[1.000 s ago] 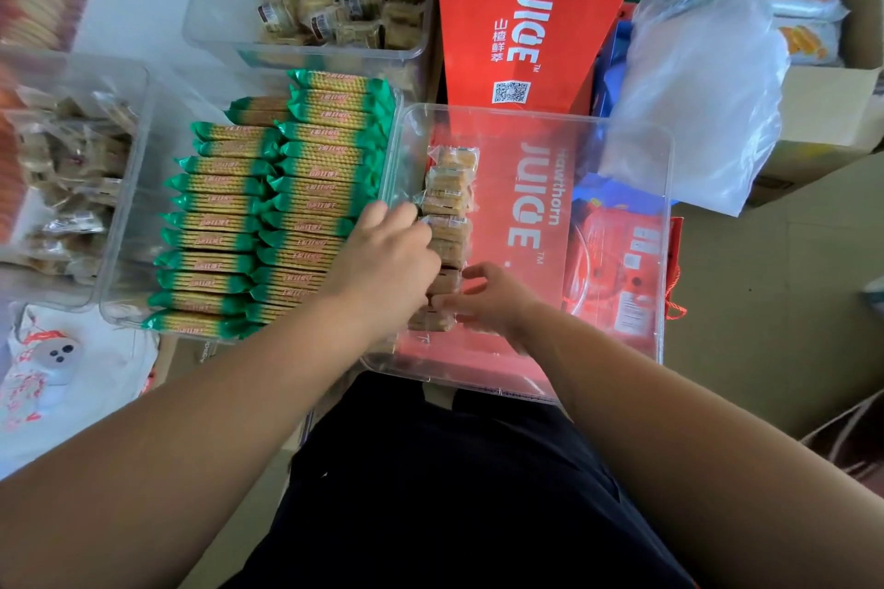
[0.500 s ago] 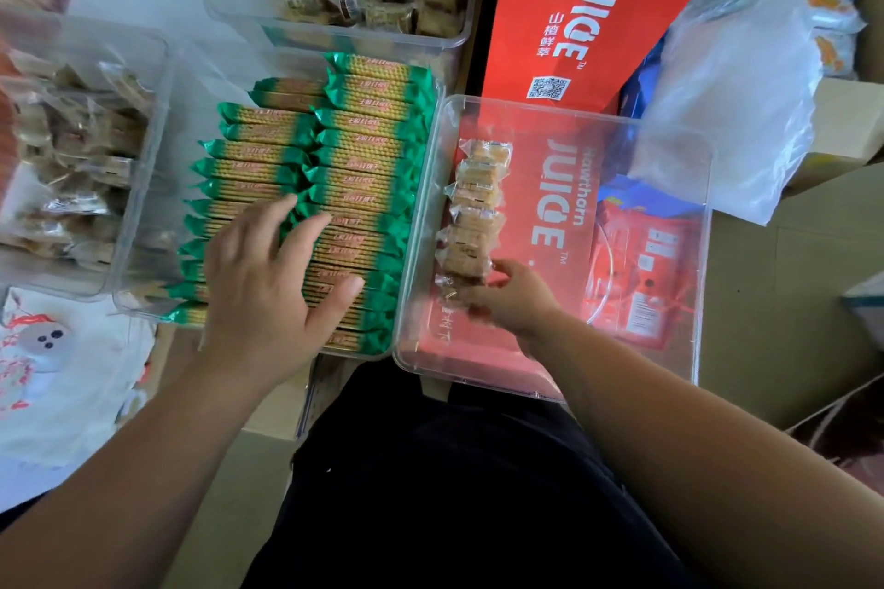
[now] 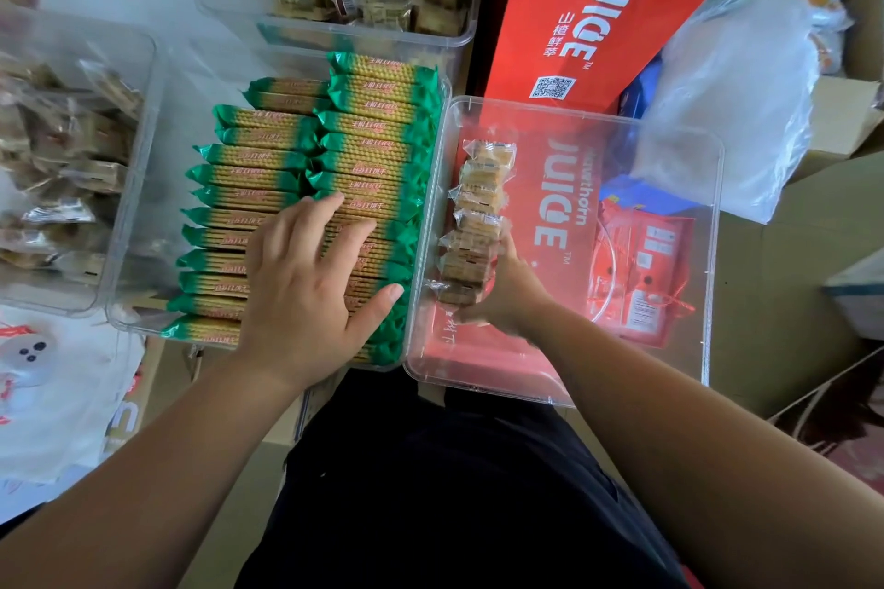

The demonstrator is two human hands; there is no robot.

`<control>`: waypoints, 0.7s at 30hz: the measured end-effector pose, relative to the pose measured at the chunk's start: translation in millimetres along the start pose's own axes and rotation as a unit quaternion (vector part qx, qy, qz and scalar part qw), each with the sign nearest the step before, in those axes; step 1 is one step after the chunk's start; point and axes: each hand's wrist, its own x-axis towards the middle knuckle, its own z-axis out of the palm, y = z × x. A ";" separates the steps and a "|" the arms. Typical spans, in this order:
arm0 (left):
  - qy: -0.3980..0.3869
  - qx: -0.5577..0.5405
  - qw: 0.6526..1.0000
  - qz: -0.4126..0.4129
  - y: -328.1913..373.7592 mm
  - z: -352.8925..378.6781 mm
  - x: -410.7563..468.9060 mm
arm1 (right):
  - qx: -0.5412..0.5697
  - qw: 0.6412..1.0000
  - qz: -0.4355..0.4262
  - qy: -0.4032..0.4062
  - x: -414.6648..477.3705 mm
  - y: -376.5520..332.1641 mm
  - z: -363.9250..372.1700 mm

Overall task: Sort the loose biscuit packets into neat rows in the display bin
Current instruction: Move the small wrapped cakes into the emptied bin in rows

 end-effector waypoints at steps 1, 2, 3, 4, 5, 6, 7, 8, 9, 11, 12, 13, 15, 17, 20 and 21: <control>0.001 -0.001 1.000 -0.002 0.3 0.4 0.2 | -0.003 1.000 -0.014 -0.008 -2.3 -1.6 -0.6; 0.002 -0.002 1.000 -0.004 0.9 0.9 0.4 | 0.004 0.999 -0.026 -0.018 -3.8 -1.2 -0.5; 0.002 -0.005 1.000 -0.005 1.8 1.5 0.5 | 0.037 0.998 -0.036 -0.030 -5.9 0.1 -1.4; 0.003 -0.008 1.000 -0.005 2.9 2.1 0.8 | 0.100 0.994 -0.029 -0.037 -6.0 1.7 -2.0; 0.005 -0.010 1.000 -0.005 3.7 2.5 1.4 | 0.172 0.984 -0.010 -0.034 -4.1 3.1 -1.7; 0.006 -0.010 1.000 -0.003 4.4 2.7 2.1 | 0.224 0.974 0.019 -0.028 -1.7 3.1 -0.9; 0.008 -0.009 1.000 -0.002 4.9 2.6 3.0 | 0.241 0.970 0.042 -0.013 2.6 2.5 0.0; 0.010 -0.008 1.000 -0.001 5.3 2.4 4.0 | 0.235 0.970 0.059 0.001 7.1 2.0 1.3; 0.011 -0.007 1.000 0.000 5.4 2.3 5.0 | 0.225 0.972 0.067 0.010 9.5 0.5 2.2; 0.013 -0.006 1.000 0.000 5.7 2.4 6.0 | 0.218 0.973 0.070 0.023 12.2 -1.6 4.1; 0.015 -0.005 1.000 -0.001 5.6 2.5 6.5 | 0.215 0.974 0.069 0.027 12.8 -1.5 4.1; 0.016 -0.005 1.000 -0.002 5.3 2.7 6.8 | 0.200 0.977 0.069 0.033 12.8 -1.6 3.1; 0.019 -0.006 1.000 -0.003 4.7 2.8 8.1 | 0.138 0.987 0.066 0.057 13.4 -2.6 -0.3; 0.025 -0.008 1.000 -0.002 4.9 2.4 9.3 | 0.109 0.990 0.059 0.061 14.4 -4.0 -2.6; 0.034 -0.013 0.999 -0.005 6.1 2.0 10.3 | 0.129 0.990 0.053 0.035 15.1 -3.1 -3.3; 0.036 -0.014 0.999 -0.006 6.2 2.2 10.4 | 0.139 0.989 0.053 0.026 15.6 -1.8 -3.2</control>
